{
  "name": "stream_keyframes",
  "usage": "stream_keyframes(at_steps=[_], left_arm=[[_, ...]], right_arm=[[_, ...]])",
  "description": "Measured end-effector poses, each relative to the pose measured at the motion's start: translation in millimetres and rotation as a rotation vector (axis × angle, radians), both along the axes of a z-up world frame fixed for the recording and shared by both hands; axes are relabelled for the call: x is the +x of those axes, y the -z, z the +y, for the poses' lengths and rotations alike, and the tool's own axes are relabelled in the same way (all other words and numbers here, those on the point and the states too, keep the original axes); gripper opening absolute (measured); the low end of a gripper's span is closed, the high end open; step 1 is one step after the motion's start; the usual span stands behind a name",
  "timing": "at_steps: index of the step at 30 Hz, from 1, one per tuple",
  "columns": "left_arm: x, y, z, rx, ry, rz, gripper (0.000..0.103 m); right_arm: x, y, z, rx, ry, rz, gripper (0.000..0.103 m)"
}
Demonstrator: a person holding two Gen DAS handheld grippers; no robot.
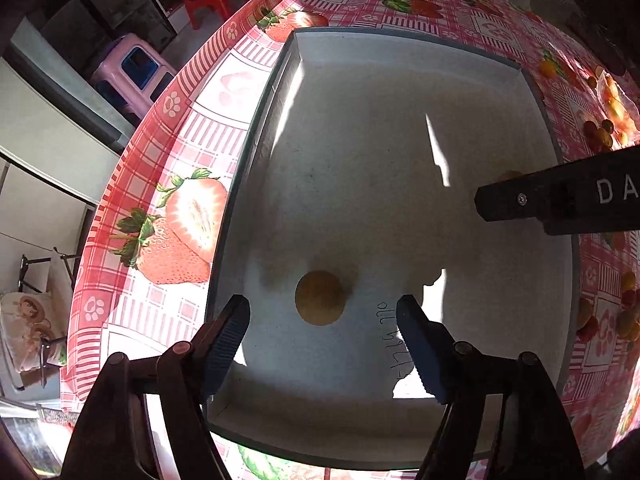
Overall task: Organize fruits
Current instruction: 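Carry both fruits over the white tray and open both tools to drop them, then move both open tools back toward the fruits on the tablecloth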
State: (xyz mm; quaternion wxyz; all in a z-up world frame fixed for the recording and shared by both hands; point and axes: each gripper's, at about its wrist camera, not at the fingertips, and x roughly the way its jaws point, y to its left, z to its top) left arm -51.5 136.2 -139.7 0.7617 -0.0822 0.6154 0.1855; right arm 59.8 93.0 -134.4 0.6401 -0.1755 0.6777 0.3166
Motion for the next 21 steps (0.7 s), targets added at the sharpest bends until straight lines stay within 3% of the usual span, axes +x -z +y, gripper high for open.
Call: stream_keyframes(at_steps=[4,12,21], left_arm=[[-0.5,-1.9,-7.9,-0.017,0.01,0.013,0.077],[7.4,-22.0,-37.9,-0.012,0.068,0.018,0.077],[44.9,-45.0,-106.0,-0.023,0.251,-0.015,0.077]], right_arm=[[0.0,-14.9,-8.7,0.058,0.036,0.018,0.086],[16.1,-45.1,-56.2,0.108,0.155,-0.021,0.086],[24.9,-54.3,-179.1,0.042,0.385,-0.027,0.086]])
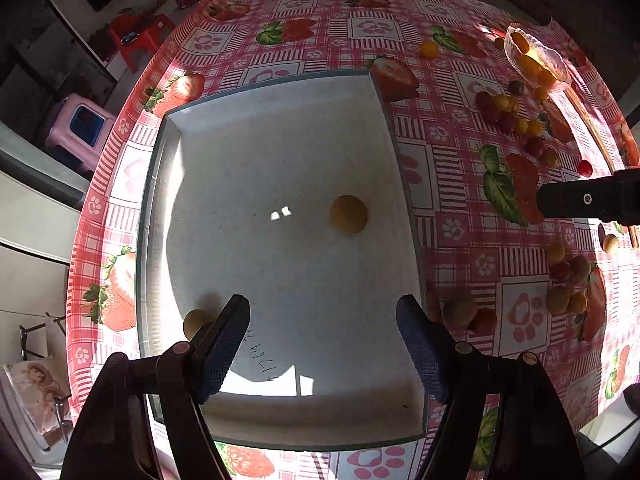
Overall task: Organize fruits
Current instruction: 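Move both open tools back toward the fruits on the tablecloth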
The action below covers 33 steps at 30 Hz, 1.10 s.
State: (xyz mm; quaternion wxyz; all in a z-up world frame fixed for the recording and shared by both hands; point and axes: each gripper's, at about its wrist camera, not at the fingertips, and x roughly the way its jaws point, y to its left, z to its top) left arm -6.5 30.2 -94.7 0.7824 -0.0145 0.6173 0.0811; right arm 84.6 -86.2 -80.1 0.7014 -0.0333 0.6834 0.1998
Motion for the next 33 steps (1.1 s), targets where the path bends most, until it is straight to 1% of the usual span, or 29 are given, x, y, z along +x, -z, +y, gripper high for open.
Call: stream_keyframes(at_steps=[6,11,14,18,21,29,30,33], left_arm=[[26.0,-7.9,-47.6,-0.06,0.131,-0.001,0.077],[39.6,8.6,-93.1,-0.148,0.192,0.056,0.077],[49.9,23.0,-112.9,-0.165,0.196,0.096,0.077],[60.3,35.9,-125.8,-0.188,0.177,0.129,0.077],[66.3,41.9,-132.6,-0.195,0.165,0.142,0.077],[82.8,46.1,-145.5,-0.205,0.147,0.138,0.077],[84.8,46.5,-146.8,-0.206,0.149,0.14,0.077],[94.0,48.9,-151.7,-0.203,0.153,0.146,0.077]], right_arm=[[-9.6,11.7,-102.6,-0.067,0.188,0.047,0.086],[-9.3,26.6,-164.9,-0.127,0.296,0.075,0.086],[-8.5,32.3,-187.8,-0.145,0.329,0.079,0.086],[-4.6,38.9,-204.3,-0.136,0.349,0.085,0.086],[0.8,42.3,-207.9,-0.126,0.338,0.075,0.086],[29.9,52.8,-205.9,-0.107,0.315,0.069,0.085],[33.2,54.6,-202.6,-0.107,0.311,0.07,0.084],[42.7,61.1,-196.0,-0.107,0.293,0.077,0.073]])
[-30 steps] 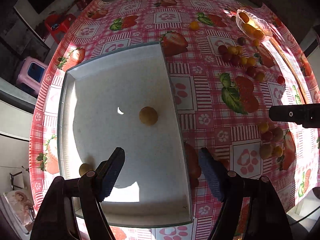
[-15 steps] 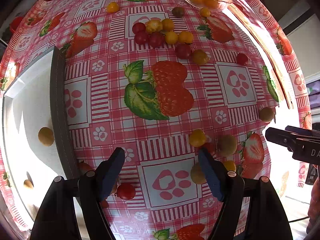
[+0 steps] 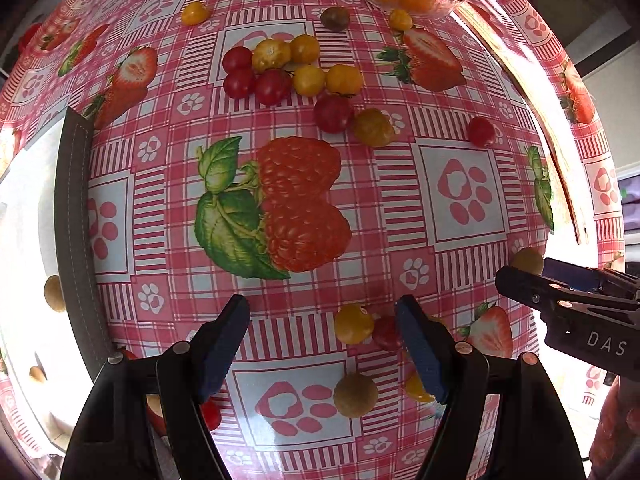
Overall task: Organize fruits
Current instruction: 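Move both open tools back toward the fruits on the tablecloth, then grasp a yellow cherry tomato with the left tool while the right grasps a brown fruit, then carry both held fruits into the white tray and open both tools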
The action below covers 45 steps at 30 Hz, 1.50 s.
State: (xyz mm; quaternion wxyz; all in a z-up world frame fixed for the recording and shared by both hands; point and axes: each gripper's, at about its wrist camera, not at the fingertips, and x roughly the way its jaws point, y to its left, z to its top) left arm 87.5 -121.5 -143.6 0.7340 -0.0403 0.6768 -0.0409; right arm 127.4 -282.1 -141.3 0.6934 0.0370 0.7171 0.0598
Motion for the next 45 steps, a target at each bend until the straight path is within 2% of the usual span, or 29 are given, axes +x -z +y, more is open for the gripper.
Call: stream_keyframes(at_steps=[4,9,11,14,15,16,17,21,24,30,34,45], left_arm=[[-0.5,1.5,-10.7,0.02,0.011,0.004,0.077],[-10.2,9.8,-19.9,0.058,0.024,-0.003,0.076],[-10.4,12.3,-27.1,0.078,0.027,-0.013,0.07],[-16.1,6.7,-28.5,0.087,0.031,-0.025,0.054],[-15.4,4.4,-27.4,0.088,0.028,-0.029,0.043],[-15.5,3.0,-27.0,0.083,0.025,-0.033,0.029],[-15.2,1.5,-25.6,0.074,0.02,-0.033,0.022],[-16.7,-3.9,-4.6,-0.018,-0.034,-0.029,0.021],[-20.5,-4.8,10.9,-0.058,-0.069,-0.024,0.021],[-30.1,-11.7,36.7,-0.09,-0.105,-0.025,0.021],[-38.4,-28.1,61.1,-0.096,-0.105,-0.05,0.021],[-53.8,-49.7,88.1,-0.075,-0.13,-0.097,0.021]], right_arm=[[1.9,3.4,11.9,-0.023,-0.019,-0.005,0.061],[-9.2,1.8,25.8,-0.043,-0.03,-0.01,0.053],[-17.8,4.4,30.4,-0.047,-0.029,-0.015,0.047],[-19.1,4.9,30.3,-0.05,-0.027,-0.019,0.037],[-18.8,5.8,27.9,-0.046,-0.029,-0.02,0.031],[-16.1,5.4,22.6,-0.044,-0.034,-0.022,0.031],[-16.9,5.3,23.6,-0.043,-0.038,-0.024,0.031],[-26.4,1.6,19.1,-0.021,-0.025,-0.025,0.031],[-36.3,-1.6,18.1,-0.005,-0.018,-0.029,0.031],[-47.7,-7.7,11.6,0.011,-0.012,-0.033,0.031],[-56.4,-13.6,9.6,0.017,-0.012,-0.038,0.031],[-58.7,-30.9,20.4,0.028,-0.043,-0.051,0.031]])
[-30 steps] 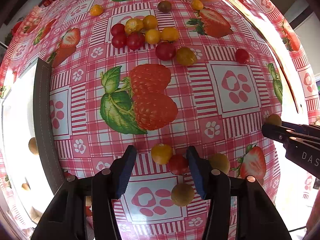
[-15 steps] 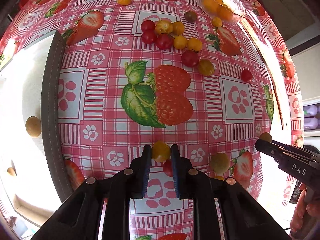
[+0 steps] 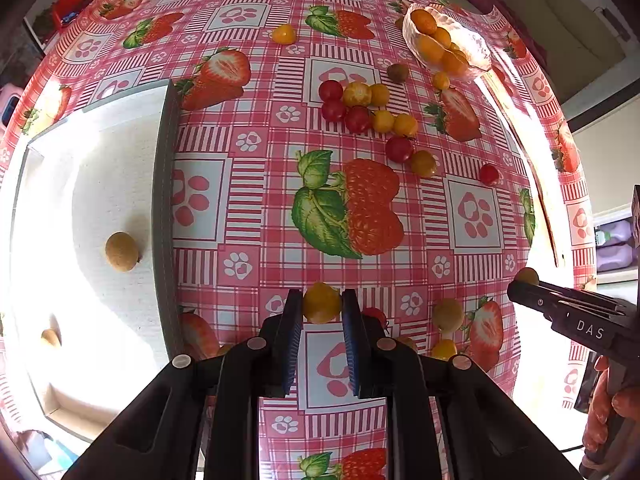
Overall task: Organize fruits
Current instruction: 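Carry both held fruits into the white tray and open both tools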
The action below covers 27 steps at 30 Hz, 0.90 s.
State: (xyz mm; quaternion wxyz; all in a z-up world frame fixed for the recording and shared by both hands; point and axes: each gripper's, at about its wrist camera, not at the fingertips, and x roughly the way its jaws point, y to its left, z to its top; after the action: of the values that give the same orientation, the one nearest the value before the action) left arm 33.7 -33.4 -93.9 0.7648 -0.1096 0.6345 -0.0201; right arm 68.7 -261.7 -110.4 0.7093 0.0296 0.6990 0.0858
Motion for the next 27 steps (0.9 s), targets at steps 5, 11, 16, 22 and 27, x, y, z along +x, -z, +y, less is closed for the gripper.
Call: stream_keyframes(at_steps=[5,11,16,22,27], left_arm=[[-1.6,-1.7,11.5,0.0,-0.036,-0.011,0.021],[-11.7,-4.8,38.8,0.009,-0.097,-0.025,0.021],[-27.2,-6.2,70.9,0.018,-0.157,-0.031,0.021],[-53.0,-3.4,111.1,0.038,-0.242,-0.028,0.021],[-76.2,5.3,142.5,0.063,-0.316,-0.007,0.021]], right_arm=[[1.2,-6.8,15.5,0.01,-0.033,-0.009,0.031],[7.3,-16.3,48.8,0.019,-0.097,-0.021,0.031],[8.4,-22.9,87.5,0.031,-0.165,-0.035,0.031],[5.2,-26.4,144.5,0.048,-0.265,-0.041,0.031],[-0.5,-27.7,194.2,0.072,-0.349,-0.038,0.031]])
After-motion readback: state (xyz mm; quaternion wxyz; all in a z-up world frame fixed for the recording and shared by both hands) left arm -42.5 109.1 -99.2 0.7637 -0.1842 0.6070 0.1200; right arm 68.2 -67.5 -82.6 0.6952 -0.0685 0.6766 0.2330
